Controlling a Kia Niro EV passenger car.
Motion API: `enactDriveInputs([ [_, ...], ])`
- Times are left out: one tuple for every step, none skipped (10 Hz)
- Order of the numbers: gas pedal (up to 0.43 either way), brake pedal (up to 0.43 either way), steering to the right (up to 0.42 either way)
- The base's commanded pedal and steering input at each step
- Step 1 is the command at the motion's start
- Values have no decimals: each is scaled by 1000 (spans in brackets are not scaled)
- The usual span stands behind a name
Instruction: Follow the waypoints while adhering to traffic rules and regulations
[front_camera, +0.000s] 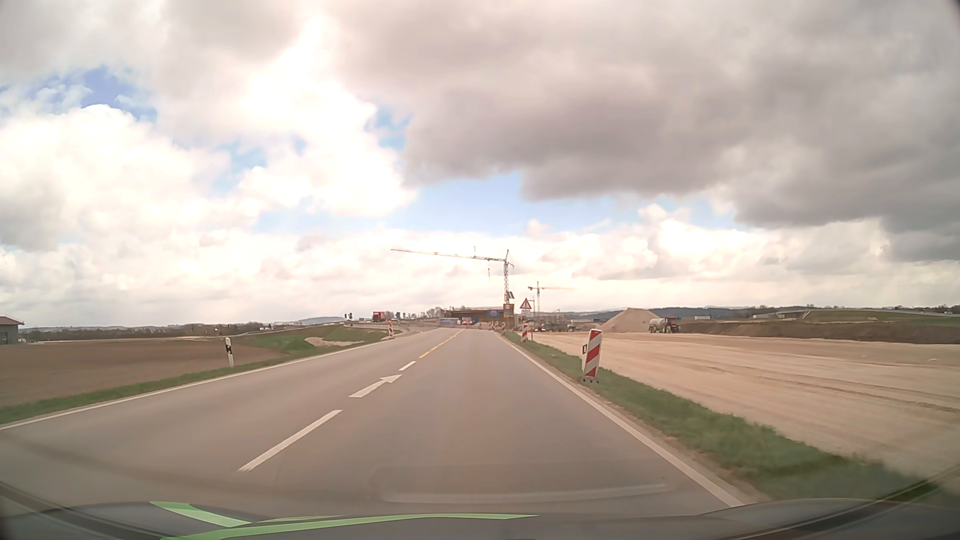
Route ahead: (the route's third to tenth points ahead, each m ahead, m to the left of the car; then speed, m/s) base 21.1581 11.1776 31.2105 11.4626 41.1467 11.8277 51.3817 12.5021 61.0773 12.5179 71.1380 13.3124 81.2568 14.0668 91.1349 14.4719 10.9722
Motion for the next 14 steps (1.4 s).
enactDriveInputs([
  [98,0,-1],
  [98,0,-1],
  [98,0,-1],
  [98,0,-1],
  [98,0,-1],
  [98,0,-1],
  [98,0,-1],
  [98,0,-1],
  [98,0,-1],
  [98,0,-1],
  [98,0,-1],
  [98,0,-1],
  [98,0,-1],
  [98,0,-1],
])
